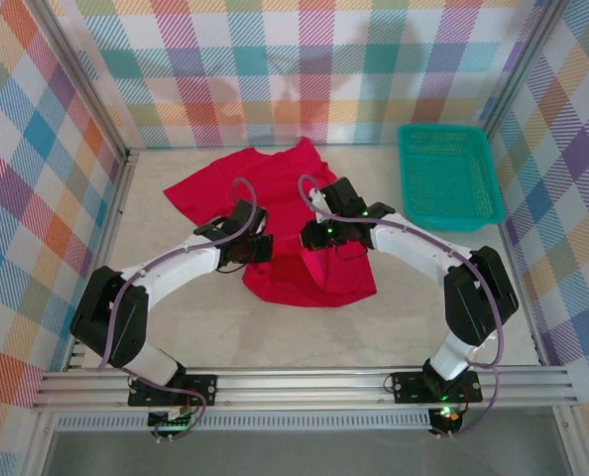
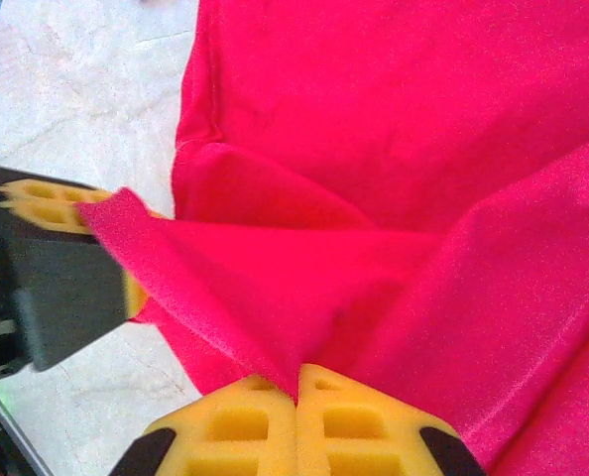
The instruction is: Fold the inside-out t-shirt
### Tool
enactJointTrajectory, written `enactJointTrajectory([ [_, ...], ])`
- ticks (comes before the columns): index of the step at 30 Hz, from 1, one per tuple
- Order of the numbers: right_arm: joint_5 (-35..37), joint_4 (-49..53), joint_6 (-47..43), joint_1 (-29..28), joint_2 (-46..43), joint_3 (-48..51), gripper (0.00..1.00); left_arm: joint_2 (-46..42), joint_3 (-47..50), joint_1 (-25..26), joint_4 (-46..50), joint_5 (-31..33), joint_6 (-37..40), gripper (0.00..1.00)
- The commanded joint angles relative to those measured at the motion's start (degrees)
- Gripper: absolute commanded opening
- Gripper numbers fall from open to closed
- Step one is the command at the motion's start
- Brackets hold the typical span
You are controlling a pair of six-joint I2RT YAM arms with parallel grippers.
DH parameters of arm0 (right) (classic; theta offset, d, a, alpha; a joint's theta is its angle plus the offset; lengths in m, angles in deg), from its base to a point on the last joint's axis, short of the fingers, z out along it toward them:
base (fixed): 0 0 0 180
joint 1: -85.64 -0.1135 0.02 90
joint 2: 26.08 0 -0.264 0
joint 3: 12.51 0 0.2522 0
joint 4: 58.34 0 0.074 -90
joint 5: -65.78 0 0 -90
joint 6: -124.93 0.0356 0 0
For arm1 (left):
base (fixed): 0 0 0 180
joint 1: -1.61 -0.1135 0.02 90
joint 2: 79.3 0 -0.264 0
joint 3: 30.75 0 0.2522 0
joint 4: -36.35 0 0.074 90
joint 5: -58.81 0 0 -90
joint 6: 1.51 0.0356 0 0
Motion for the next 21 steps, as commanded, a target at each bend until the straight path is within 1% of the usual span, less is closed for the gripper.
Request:
enactJointTrajectory([
  [1, 1.88, 0.15, 1.98, 0.50, 0.68, 0.18, 0.00, -4.96, 0.70, 1.78, 4.33, 3.80, -8.10, 0.00],
  [3, 2.64, -0.12, 2.67, 0.50, 0.43, 0.05, 0.00, -8.25, 3.94, 2.81, 2.57, 6.69, -12.32, 0.00],
  [5, 2.83, 0.04, 3.35, 0.50, 0.18, -0.21, 0.00, -11.41, 6.72, 2.91, 0.48, 7.07, -15.06, 0.00],
  [10, 1.05, 0.30, 4.95, 0.50, -0.14, 0.10, 0.00, -16.14, 7.54, 2.95, 2.39, 8.70, -16.00, 0.00],
  [15, 1.03, -1.39, 6.22, 0.52, -2.29, 3.07, 0.00, -16.24, 6.63, 2.95, 3.45, 8.26, -15.64, 0.00],
  [21, 2.10, 1.26, 4.44, 0.50, -2.32, 1.33, 0.00, -14.64, 6.73, 2.96, 2.08, 7.33, -16.19, 0.00],
])
